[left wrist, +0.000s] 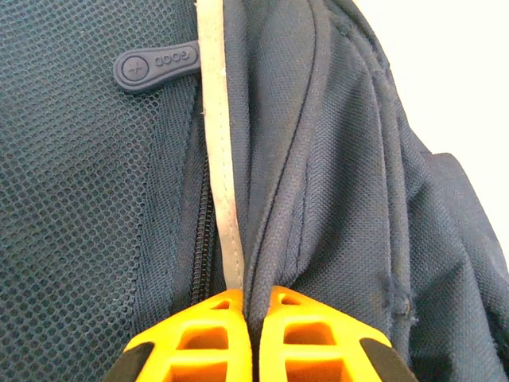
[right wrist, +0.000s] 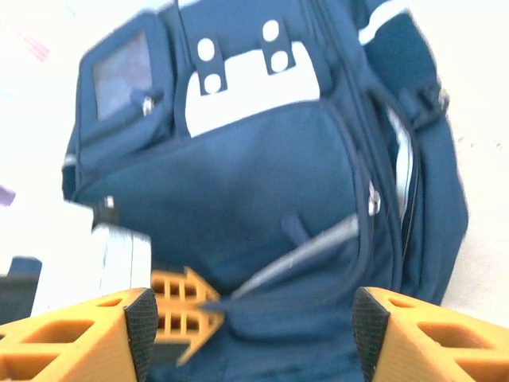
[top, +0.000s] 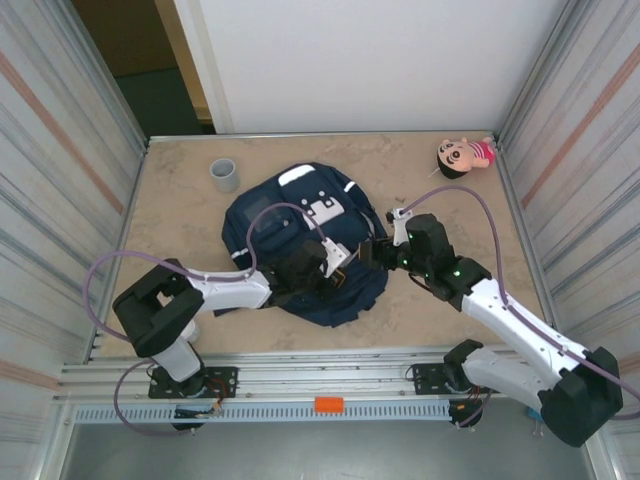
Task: Pack the student bag
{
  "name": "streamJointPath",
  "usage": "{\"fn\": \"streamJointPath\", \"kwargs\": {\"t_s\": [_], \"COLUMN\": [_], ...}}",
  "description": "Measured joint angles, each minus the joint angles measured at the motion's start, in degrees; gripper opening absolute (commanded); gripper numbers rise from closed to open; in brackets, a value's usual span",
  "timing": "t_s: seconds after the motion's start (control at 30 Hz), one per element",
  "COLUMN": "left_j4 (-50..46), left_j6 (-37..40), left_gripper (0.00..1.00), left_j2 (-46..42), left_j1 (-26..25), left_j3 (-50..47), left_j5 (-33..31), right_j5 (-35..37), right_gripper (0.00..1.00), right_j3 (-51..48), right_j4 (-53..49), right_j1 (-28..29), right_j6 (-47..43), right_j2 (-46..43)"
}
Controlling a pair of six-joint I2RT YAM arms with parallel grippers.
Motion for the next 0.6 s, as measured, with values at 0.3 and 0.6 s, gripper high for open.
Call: {"fn": "streamJointPath", "kwargs": {"t_s": [0.3, 0.6], "left_j4": [-3.58, -9.25], "left_j6": [-2.99, -15.61], "left_gripper": [0.63, 0.79], "left_j2": [-11.72, -29.68], "left_j1": [-0.7, 5.09], "left_j3": [-3.28, -10.54], "left_j5": [1.03, -6.25], "right_j5": [-1.29, -9.81], "right_gripper": [0.89, 0.85], "right_j3": [-1.16, 8.74], "right_j4": [1.38, -9.53], "right_j1": [-3.98, 0.57], "right_j6": [-5.86, -27.96], "right_j2": [-3.58, 9.27]}}
